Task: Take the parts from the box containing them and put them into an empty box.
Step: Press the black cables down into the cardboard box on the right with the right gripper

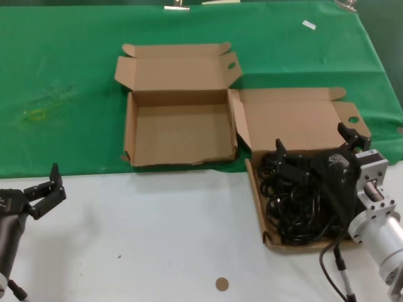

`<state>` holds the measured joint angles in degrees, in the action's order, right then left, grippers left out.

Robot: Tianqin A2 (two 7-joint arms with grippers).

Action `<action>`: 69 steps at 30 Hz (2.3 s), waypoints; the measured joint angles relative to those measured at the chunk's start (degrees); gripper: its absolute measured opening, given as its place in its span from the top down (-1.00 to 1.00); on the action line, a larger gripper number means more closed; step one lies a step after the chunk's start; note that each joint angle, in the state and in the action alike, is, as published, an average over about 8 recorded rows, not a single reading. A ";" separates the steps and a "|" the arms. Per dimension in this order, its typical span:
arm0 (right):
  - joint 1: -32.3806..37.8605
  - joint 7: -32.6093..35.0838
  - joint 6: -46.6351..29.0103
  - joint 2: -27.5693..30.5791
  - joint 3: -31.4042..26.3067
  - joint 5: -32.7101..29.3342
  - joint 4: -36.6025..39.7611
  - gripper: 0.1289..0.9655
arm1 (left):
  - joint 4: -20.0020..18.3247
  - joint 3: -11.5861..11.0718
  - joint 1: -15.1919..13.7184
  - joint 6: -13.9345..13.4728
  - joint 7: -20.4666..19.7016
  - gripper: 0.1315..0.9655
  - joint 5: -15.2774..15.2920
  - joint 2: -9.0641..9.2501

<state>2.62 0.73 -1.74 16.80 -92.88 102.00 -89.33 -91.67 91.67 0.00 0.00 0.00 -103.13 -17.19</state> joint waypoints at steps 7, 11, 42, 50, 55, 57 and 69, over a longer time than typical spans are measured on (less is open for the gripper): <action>0.00 0.00 0.00 0.00 0.00 0.00 0.00 -1.00 | 0.00 0.00 0.00 0.00 0.00 -0.99 0.00 0.00; 0.00 0.00 0.00 0.00 0.00 0.00 0.00 -1.00 | 0.00 0.00 0.00 0.00 0.00 -0.96 0.00 0.00; -1.42 0.14 8.12 10.96 -9.11 8.84 -3.85 -1.00 | 0.00 0.00 0.00 0.00 0.00 0.11 0.01 0.00; 0.16 0.89 8.96 20.22 -14.05 13.86 -4.52 -1.00 | 0.00 0.00 0.00 0.00 0.00 0.35 0.01 0.00; 3.60 1.44 9.81 28.32 -20.51 19.38 -4.64 -1.00 | 0.00 0.00 0.00 0.00 0.00 0.61 0.01 0.00; 5.38 1.73 9.92 31.51 -23.47 21.47 -4.66 -1.00 | 0.00 0.00 0.00 0.00 0.00 0.66 0.01 0.00; 18.05 -0.23 1.41 45.06 -37.33 20.35 -3.47 -1.00 | 0.00 0.00 0.00 0.00 -0.04 0.93 0.02 0.00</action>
<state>20.67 0.49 -0.33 61.85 -130.21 122.35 -92.80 -91.67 91.68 0.00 0.00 -0.04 -103.12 -17.19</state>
